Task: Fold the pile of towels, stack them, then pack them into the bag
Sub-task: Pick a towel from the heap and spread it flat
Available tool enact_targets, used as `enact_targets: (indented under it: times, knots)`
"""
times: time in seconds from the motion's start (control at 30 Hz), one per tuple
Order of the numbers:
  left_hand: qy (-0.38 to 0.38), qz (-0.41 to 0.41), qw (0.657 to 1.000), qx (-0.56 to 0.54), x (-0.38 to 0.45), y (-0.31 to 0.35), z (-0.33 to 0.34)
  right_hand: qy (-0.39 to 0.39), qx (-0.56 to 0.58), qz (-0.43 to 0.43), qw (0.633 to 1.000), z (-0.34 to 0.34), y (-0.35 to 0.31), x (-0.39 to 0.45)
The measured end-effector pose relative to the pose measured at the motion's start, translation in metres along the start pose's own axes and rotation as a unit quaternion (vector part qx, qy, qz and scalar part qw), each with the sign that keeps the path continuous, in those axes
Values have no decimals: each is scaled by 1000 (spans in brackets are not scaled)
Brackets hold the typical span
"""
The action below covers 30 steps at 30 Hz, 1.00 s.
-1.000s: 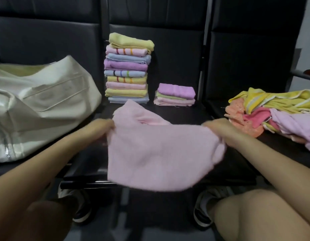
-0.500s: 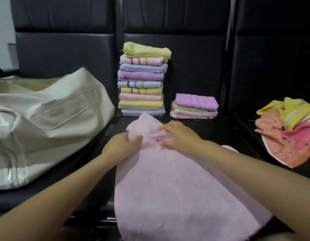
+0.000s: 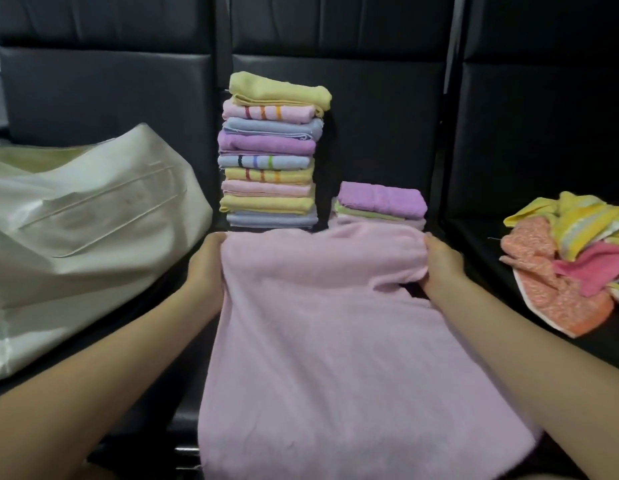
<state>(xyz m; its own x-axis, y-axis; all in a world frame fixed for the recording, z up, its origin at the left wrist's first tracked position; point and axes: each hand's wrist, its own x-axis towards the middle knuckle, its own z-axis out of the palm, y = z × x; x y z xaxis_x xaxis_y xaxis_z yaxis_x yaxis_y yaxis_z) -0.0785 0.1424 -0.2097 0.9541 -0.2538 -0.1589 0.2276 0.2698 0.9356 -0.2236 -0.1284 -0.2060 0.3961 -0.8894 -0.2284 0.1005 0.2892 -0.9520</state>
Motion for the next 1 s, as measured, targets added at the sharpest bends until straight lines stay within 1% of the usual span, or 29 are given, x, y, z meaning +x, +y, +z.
enact_targets:
  times: [0.07, 0.1, 0.17, 0.2, 0.23, 0.3, 0.33, 0.37, 0.43, 0.5, 0.53, 0.57, 0.6, 0.63, 0.67, 0.7, 0.73, 0.8, 0.83, 0.9, 0.93, 0.97, 1.0]
  knots:
    - [25, 5, 999, 48, -2, 0, 5, 63, -121, -31, 990, -14, -3, 9]
    - [34, 20, 996, 82, -2, 0, 8, 79, -194, -57, 976, -19, -4, 11]
    - [20, 99, 978, 181, -3, -2, 8, 61, -343, -123, 929, -25, -3, 13]
    - [5, 150, 956, 252, 0, -6, 4, 49, -419, -151, 894, -27, -1, 12]
    - [-5, 190, 922, 338, 1, -10, 0, 42, -486, -170, 856, -28, 0, 11]
    - [3, 221, 856, 467, 9, -15, -7, 35, -579, -229, 782, -27, 0, 12]
    - [11, 227, 837, 497, 12, -16, -9, 25, -595, -266, 758, -22, -2, 13]
    - [18, 240, 824, 513, 13, -15, -7, 4, -591, -295, 751, -16, -5, 14]
    - [27, 265, 817, 512, 15, -10, 4, -66, -557, -337, 756, -2, -9, 18]
    - [13, 261, 829, 495, 12, -10, 20, -157, -511, -349, 770, 12, -9, 16]
    - [-10, 256, 831, 494, 9, -13, 27, -213, -494, -347, 768, 18, -6, 13]
    - [-44, 260, 820, 509, 7, -19, 32, -266, -497, -333, 756, 22, -2, 8]
    - [-82, 273, 794, 537, 2, -25, 36, -302, -523, -320, 731, 26, 5, 6]
    - [-115, 295, 761, 566, -2, -32, 39, -310, -563, -316, 698, 29, 11, 4]
    - [-138, 316, 734, 586, -6, -37, 40, -298, -594, -321, 674, 29, 16, 4]
    - [-146, 335, 718, 592, -9, -40, 41, -281, -605, -331, 668, 29, 18, 5]
    - [-144, 350, 709, 595, -12, -40, 40, -262, -599, -343, 674, 28, 20, 6]
    - [-131, 386, 687, 602, -13, -36, 37, -236, -570, -361, 700, 23, 20, 7]
    - [-135, 413, 667, 605, -12, -35, 34, -225, -551, -374, 711, 19, 21, 8]
    - [-146, 483, 620, 601, -6, -34, 25, -212, -522, -404, 721, 12, 22, 5]
    - [-137, 512, 601, 598, -3, -34, 20, -211, -510, -414, 723, 7, 21, 2]
    - [-120, 534, 597, 587, -1, -34, 17, -218, -507, -419, 721, 2, 21, 0]
    - [-109, 545, 601, 574, -2, -33, 15, -230, -508, -420, 716, -2, 20, -3]
